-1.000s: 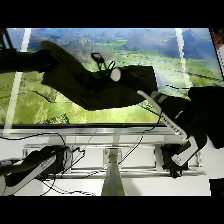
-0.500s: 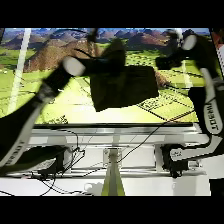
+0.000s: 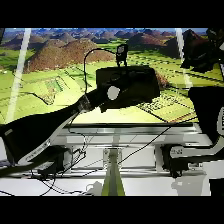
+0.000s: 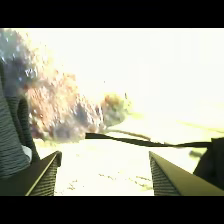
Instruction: Fold the clothes and pants, and hang the long-sleeved shirts on hangers.
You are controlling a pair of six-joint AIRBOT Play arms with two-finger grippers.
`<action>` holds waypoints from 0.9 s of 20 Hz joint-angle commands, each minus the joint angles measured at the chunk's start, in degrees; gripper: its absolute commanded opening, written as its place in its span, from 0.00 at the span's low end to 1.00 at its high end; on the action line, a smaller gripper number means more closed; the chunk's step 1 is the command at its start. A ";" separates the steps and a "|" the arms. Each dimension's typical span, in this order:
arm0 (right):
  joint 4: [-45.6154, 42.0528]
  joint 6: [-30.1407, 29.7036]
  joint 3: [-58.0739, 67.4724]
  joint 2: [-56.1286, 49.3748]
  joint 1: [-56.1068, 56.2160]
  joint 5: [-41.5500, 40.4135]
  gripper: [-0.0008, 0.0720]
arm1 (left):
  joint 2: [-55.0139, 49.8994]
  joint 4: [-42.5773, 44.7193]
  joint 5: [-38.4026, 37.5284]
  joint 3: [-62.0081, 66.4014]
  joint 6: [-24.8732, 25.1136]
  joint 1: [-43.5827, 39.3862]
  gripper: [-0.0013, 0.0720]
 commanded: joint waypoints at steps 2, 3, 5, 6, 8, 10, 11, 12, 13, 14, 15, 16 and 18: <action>14.29 -9.20 -1.31 -1.97 -0.72 1.62 0.88 | 1.62 7.80 -5.07 0.02 0.00 3.19 0.98; 19.04 -11.61 -2.23 -3.26 -0.50 3.80 0.87 | 2.03 9.49 -7.43 0.02 0.00 4.22 0.98; 27.32 -17.05 -5.29 -6.12 0.81 8.28 0.88 | 2.38 9.81 -10.69 0.02 -0.02 6.08 0.98; 28.39 -19.06 -6.84 -7.61 2.08 8.79 0.88 | 2.38 9.81 -11.47 0.02 -0.02 6.71 0.98; 26.53 -19.80 -8.66 -10.29 4.76 7.08 0.99 | 2.36 9.81 -12.46 0.02 -0.02 7.37 0.98; 27.02 -19.69 -9.64 -12.72 7.56 6.82 0.99 | 2.36 9.81 -12.48 0.02 -0.02 7.50 0.98; 27.58 -19.96 -9.64 -13.66 9.11 7.72 0.99 | 2.36 9.84 -12.48 0.02 -0.02 7.50 0.98; 26.73 -20.57 -9.64 -14.05 10.64 7.48 0.99 | 2.36 9.84 -12.48 0.02 -0.02 7.50 0.98; 25.73 -20.48 -9.62 -14.05 11.93 6.36 0.98 | 2.36 9.84 -12.44 0.02 -0.02 7.50 0.98; 25.55 -20.24 -9.62 -14.05 13.14 5.35 0.98 | 2.36 9.84 -12.44 0.02 -0.02 7.54 0.98; 25.55 -20.26 -9.64 -14.08 14.23 4.11 0.95 | 2.34 9.84 -12.44 0.02 -0.02 7.54 0.98; 25.57 -20.24 -9.64 -14.08 15.39 2.80 0.95 | 2.27 9.84 -12.44 0.02 -0.02 7.54 0.98; 25.66 -20.26 -9.64 -14.08 18.45 -0.20 0.95 | 2.14 10.12 -12.46 0.02 -0.02 7.54 0.98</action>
